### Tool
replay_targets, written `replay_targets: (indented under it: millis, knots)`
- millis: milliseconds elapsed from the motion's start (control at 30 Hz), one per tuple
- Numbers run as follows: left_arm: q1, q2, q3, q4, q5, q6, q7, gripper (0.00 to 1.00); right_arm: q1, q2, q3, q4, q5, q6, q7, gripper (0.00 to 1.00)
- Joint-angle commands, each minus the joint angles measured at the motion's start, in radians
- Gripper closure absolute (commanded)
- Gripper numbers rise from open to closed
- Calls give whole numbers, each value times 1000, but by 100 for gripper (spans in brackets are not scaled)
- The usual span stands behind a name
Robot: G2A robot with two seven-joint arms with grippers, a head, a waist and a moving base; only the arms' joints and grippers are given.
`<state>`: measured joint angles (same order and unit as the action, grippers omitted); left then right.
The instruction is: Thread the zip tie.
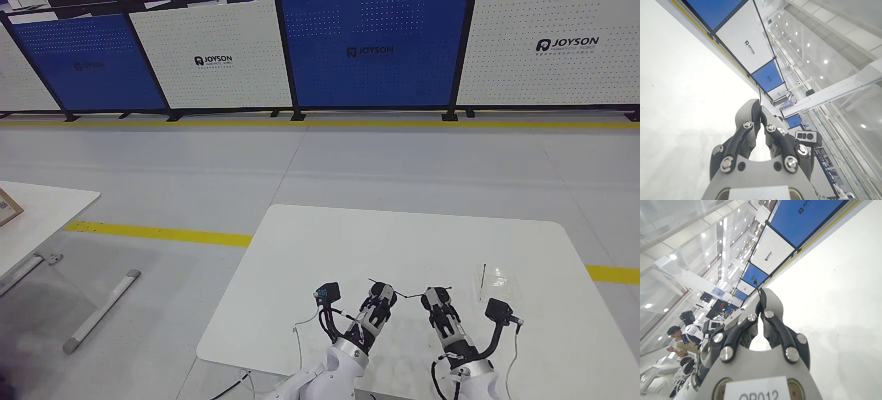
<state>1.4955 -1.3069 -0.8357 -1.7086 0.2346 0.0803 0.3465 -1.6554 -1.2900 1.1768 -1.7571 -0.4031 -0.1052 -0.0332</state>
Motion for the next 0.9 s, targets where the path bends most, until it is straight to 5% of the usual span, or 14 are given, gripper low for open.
replay_targets:
  millis: [0, 867]
  knots:
    - [0, 0, 0, 0, 0, 0, 0, 100, 2, -1, -4, 3, -4, 4, 4, 100]
    - [1, -1, -3, 1, -9, -6, -1, 100, 14, -6, -13, 23, 6, 3, 2, 100]
